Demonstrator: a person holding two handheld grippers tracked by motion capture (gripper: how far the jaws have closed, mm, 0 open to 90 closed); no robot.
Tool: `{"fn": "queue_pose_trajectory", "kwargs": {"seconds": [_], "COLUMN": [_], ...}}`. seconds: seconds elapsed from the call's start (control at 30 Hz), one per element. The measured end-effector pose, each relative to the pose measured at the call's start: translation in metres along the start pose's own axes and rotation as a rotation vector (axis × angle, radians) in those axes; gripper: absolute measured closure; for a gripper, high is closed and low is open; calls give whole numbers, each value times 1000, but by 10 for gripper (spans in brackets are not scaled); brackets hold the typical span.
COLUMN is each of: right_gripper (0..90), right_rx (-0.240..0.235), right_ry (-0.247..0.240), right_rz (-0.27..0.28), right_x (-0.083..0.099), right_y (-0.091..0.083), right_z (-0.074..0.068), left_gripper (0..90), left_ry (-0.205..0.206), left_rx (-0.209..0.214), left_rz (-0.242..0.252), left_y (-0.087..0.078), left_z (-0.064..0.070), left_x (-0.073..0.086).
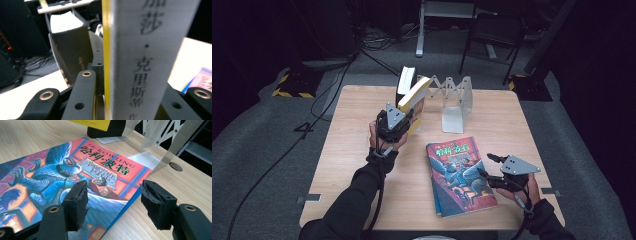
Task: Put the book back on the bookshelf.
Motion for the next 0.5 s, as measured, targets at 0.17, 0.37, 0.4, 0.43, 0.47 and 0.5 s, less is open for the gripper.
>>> {"fn": "queue_pose_trajectory", "kwargs": {"seconds": [0.17, 0.37, 0.4, 0.43, 0.47, 0.5], "right_gripper": [383, 383, 383, 383, 383, 383], "right_rx": [3, 2, 0, 0, 0, 0], "right_ry": [1, -9, -8, -8, -7, -10], "right_rz": [-3, -5, -5, -5, -7, -8], "right_x": [0, 1, 1, 2, 2, 2], "right_y": [1, 1, 1, 1, 2, 2], "right_z": [-1, -2, -2, -2, -2, -2], "left_gripper": [750, 750, 750, 750, 750, 750], "left_ry": [-82, -125, -129, -132, -136, -144], "left_rx": [-42, -109, -124, -144, -157, -168], "left_rz": [-17, -15, -14, -10, -9, -6], "left_y": [15, 33, 35, 37, 39, 41], "left_z": [0, 4, 4, 5, 5, 5], "left_x": [12, 21, 21, 21, 21, 21]}}
Point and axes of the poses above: each handheld gripper's, and its own axes: y roughly forward along the jaws, x roughly out of its underside, z roughly to its right, the point moved 5 cm from there along y, roughly forward along the jaws, and after that the axes turned 3 degrees about x, right-handed, at the moved point
